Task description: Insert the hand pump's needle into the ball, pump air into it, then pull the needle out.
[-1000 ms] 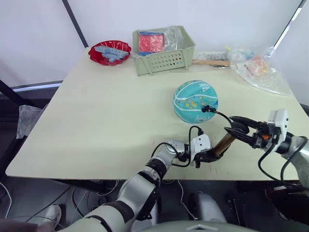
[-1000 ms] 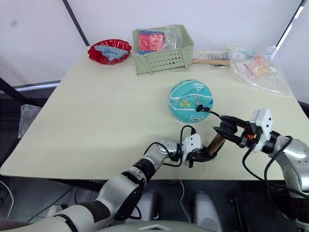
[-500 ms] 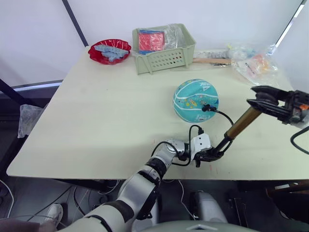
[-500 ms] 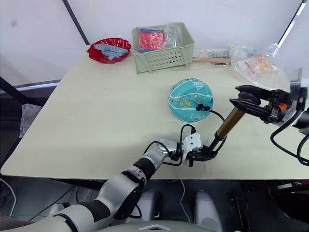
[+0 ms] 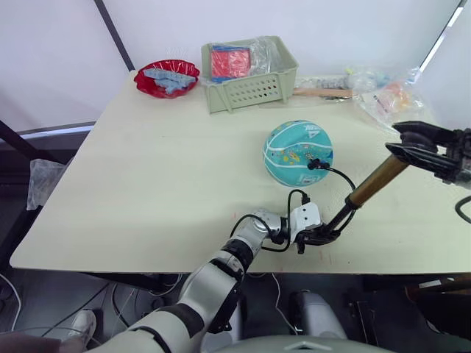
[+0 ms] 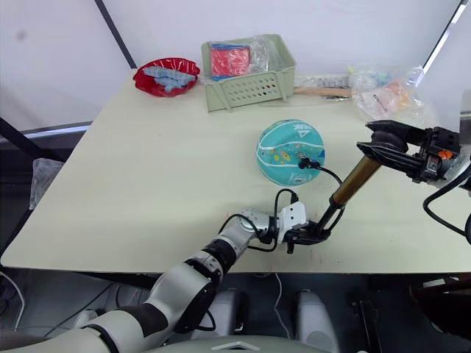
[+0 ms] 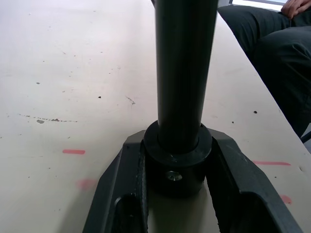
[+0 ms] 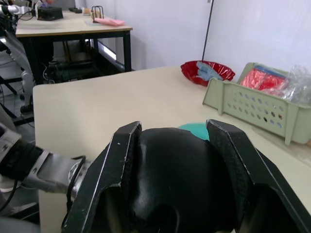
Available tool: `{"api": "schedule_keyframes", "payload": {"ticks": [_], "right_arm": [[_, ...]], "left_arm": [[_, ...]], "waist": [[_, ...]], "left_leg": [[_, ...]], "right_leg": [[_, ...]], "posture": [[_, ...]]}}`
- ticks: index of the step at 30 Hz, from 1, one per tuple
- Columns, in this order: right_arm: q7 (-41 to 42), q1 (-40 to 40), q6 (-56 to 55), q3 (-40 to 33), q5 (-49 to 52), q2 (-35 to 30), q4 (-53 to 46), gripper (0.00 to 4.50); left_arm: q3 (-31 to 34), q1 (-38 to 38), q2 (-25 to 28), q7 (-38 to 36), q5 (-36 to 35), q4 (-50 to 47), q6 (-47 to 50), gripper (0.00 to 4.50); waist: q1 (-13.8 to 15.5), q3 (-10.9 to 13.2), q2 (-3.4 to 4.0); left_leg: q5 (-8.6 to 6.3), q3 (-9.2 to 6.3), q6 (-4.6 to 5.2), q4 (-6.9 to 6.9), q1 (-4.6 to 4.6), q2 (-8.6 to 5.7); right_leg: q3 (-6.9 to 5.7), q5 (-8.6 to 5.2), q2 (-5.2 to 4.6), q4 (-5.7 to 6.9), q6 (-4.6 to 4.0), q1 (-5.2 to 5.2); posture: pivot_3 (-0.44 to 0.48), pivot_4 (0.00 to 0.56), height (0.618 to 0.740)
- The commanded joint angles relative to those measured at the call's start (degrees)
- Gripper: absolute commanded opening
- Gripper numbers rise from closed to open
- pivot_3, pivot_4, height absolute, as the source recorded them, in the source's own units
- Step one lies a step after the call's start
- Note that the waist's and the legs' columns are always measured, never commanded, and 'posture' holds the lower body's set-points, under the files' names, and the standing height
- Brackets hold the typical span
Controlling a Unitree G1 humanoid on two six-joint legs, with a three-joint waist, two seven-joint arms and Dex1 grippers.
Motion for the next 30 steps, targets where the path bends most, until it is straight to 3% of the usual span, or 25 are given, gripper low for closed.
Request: {"api": "schedule_keyframes", "payload": {"ticks": [1, 21, 30], "right_arm": [[0.6, 3.3, -2.2, 2.9, -3.3, 2.5, -1.9, 1.63], [0.1, 11.8, -15.8, 19.7, -21.5, 13.7, 2.6, 1.63], [-0.3, 11.7, -16.6, 19.3, -20.8, 15.9, 3.9, 1.63]], "left_arm": [[0.3, 1.1, 1.7, 0.7, 0.8, 1.9, 1.5, 1.15], [0.4, 1.0, 1.4, 1.1, 0.7, 1.7, 1.7, 1.15], [0.8, 0.4, 0.9, 1.8, 0.3, 1.6, 2.0, 1.15]], "waist": [[0.0, 0.0, -0.02], [-0.1, -0.2, -0.28], [-0.1, -0.2, -0.3]], "left_leg": [[0.0, 0.0, 0.0, 0.0, 0.01, 0.0], [0.0, -0.03, 0.0, -0.01, 0.06, 0.02], [0.0, -0.03, 0.0, -0.01, 0.09, 0.02]], "right_leg": [[-0.01, 0.0, 0.01, 0.0, 0.0, 0.0], [-0.03, -0.01, 0.04, 0.01, -0.01, 0.04], [-0.04, -0.01, 0.04, 0.01, -0.01, 0.08]], "posture": [[0.0, 0.15, 0.735], [0.0, 0.15, 0.735], [0.0, 0.15, 0.735]]}}
